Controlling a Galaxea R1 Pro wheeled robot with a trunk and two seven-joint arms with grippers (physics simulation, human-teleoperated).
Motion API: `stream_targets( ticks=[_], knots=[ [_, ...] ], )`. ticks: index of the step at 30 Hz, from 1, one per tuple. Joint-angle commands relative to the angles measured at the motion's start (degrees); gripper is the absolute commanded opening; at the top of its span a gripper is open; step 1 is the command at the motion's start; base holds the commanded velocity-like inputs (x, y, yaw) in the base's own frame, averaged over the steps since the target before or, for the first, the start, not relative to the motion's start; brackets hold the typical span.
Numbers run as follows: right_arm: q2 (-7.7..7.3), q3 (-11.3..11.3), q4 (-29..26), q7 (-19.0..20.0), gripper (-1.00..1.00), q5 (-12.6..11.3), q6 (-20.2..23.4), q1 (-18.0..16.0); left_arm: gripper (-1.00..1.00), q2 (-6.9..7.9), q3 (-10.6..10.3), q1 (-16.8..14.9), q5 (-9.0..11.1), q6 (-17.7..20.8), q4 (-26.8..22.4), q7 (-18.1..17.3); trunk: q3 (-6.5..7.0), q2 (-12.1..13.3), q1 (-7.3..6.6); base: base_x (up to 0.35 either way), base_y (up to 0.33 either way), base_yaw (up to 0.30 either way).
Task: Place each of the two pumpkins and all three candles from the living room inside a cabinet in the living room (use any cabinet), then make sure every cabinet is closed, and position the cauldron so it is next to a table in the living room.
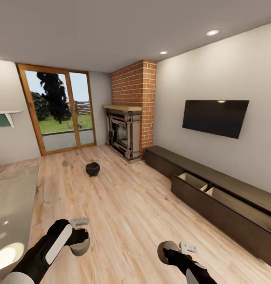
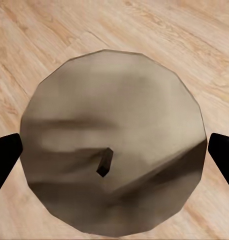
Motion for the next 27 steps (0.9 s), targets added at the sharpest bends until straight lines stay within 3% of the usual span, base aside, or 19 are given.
stream_targets(
  ticks=[1,27],
  knots=[
    [-0.02,0.1,-0.1,0.0,-1.00,-0.2,0.3,0.0,-1.00,0.06,-0.2,0.0,0.5,0.1,-0.1,0.7,-0.09,-0.1,0.05,0.287,0.001,-0.021],
    [-0.02,0.1,0.4,0.3,-1.00,-0.1,0.9,0.0,-1.00,0.04,-0.2,-0.1,0.4,0.1,-0.1,0.7,-0.67,-0.1,0.05,0.258,0.000,-0.241]
  ],
)
